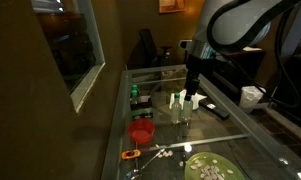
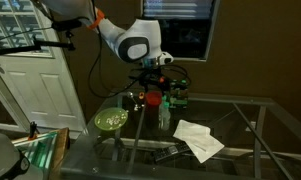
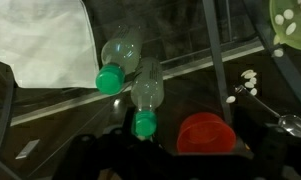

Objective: Put one of the bottles in the bottle carrier

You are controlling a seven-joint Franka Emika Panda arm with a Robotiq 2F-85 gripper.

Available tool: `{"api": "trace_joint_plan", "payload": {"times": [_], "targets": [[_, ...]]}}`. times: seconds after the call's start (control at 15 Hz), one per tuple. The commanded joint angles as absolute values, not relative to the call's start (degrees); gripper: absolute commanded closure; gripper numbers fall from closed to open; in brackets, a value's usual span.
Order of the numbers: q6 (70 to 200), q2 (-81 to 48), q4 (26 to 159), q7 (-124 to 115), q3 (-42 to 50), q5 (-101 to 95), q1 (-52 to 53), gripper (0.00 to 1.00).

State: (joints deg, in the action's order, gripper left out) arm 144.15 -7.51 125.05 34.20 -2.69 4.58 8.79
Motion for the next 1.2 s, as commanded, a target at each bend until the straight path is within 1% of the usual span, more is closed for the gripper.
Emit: {"api": "trace_joint_plan", "payload": {"times": [0.0,0.33,0.4,0.67,1.13], "targets": [[144.0,-8.0,124.5,33.6,-4.9,4.0,6.7,0.00],[144.0,-8.3,124.1,33.6,-5.0,4.0,6.6,0.00],[142.2,-8.8,123.1,30.5,-4.6,2.0,6.9,0.00],[141.9,-10.5,120.6,22.7,-4.4,-5.6,7.6,0.00],[138.9,-14.2,115.5,18.8,-5.2,-10.7,8.0,0.00]]}}
